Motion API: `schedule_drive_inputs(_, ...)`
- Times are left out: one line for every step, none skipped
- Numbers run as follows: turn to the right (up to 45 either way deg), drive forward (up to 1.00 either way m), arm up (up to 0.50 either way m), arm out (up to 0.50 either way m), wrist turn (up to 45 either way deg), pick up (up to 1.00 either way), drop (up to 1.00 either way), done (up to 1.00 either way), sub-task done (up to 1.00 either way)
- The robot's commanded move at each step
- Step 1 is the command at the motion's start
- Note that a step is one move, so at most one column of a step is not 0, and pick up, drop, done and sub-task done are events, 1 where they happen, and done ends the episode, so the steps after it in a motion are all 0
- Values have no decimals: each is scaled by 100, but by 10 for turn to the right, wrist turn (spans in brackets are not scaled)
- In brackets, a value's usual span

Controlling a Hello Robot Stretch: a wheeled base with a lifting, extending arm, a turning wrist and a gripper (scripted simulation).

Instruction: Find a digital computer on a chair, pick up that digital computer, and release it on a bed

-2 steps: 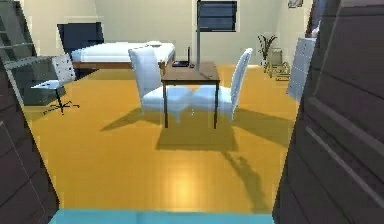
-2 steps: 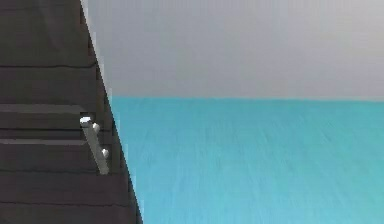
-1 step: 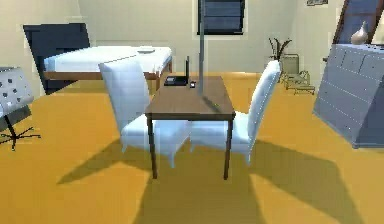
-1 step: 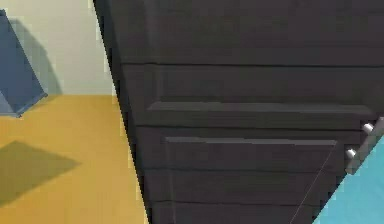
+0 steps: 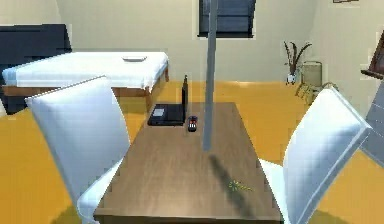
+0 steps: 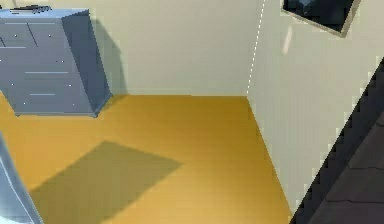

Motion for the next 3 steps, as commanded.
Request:
schedule_drive_inputs(0, 5, 0, 0, 0, 0, 0, 0, 0)
schedule_drive_inputs(-450, 0, 0, 0, 0, 0, 0, 0, 0)
schedule_drive_inputs(-450, 0, 0, 0, 0, 0, 0, 0, 0)
